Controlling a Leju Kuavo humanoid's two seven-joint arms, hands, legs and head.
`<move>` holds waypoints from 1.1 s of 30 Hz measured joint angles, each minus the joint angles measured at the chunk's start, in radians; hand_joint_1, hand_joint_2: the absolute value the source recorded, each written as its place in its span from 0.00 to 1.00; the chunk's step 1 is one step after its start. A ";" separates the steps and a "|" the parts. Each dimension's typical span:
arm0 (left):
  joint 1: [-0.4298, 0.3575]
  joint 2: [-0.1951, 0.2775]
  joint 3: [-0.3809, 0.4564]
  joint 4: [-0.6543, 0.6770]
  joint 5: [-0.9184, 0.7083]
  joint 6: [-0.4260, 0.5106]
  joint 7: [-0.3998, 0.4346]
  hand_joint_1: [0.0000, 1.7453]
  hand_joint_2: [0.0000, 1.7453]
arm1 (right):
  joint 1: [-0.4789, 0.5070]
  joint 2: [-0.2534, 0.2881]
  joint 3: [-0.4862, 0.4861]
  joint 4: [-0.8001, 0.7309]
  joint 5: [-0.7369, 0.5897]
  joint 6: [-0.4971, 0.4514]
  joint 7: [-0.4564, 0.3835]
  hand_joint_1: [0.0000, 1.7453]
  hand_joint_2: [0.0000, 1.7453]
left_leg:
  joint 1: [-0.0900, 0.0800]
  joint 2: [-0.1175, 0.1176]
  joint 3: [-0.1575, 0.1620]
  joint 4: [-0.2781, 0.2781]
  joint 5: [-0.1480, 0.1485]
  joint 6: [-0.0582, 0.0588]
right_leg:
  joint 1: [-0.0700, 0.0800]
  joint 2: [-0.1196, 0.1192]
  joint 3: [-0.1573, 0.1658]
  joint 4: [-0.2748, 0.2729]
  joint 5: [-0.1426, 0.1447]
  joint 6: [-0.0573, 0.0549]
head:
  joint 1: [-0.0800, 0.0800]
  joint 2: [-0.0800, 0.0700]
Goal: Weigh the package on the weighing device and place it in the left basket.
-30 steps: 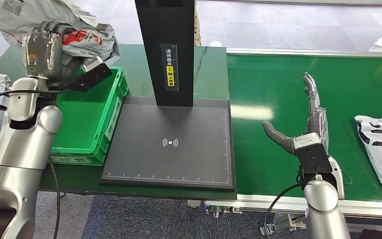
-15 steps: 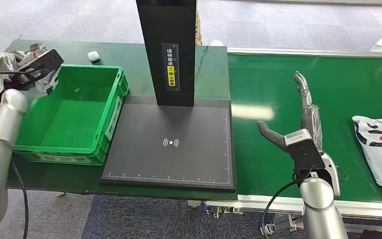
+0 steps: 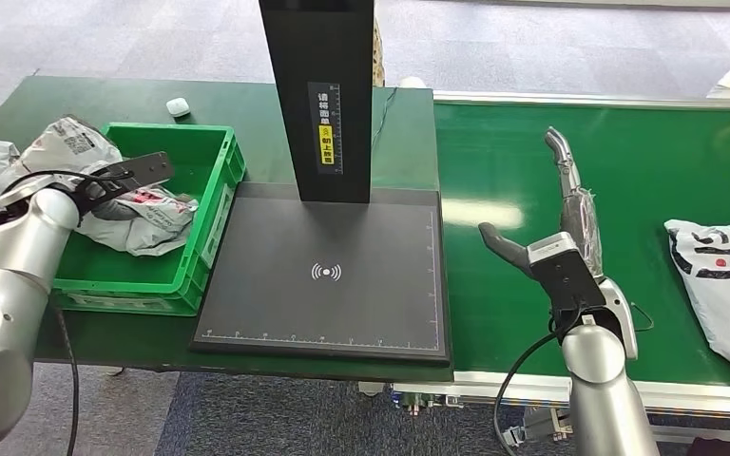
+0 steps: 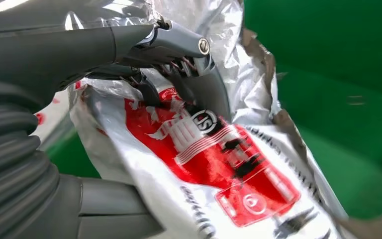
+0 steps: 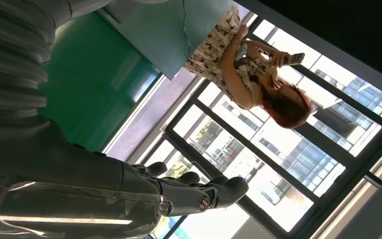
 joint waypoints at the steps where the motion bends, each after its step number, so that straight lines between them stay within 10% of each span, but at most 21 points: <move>1: 0.004 -0.012 -0.003 0.000 -0.001 0.010 -0.024 0.08 1.00 | 0.000 0.000 0.000 0.000 0.001 0.000 0.002 0.00 1.00 | 0.000 0.000 0.000 0.000 0.000 0.000 | 0.000 0.000 0.000 0.000 0.000 0.000 | 0.000 0.000; 13: 0.099 -0.125 -0.030 -0.103 0.207 0.203 -0.220 0.00 1.00 | 0.056 0.002 -0.012 -0.026 0.023 -0.007 -0.005 0.00 1.00 | -0.001 -0.002 0.000 0.000 0.000 0.000 | 0.000 -0.002 0.000 -0.001 0.000 0.000 | 0.000 0.000; 33: 0.386 -0.160 -0.103 -0.762 0.948 0.292 -0.371 0.00 1.00 | 0.106 0.003 -0.052 -0.090 -0.018 0.028 -0.027 0.00 1.00 | -0.001 0.000 0.000 0.000 -0.001 0.001 | 0.000 0.001 0.000 0.000 0.000 0.001 | 0.000 0.000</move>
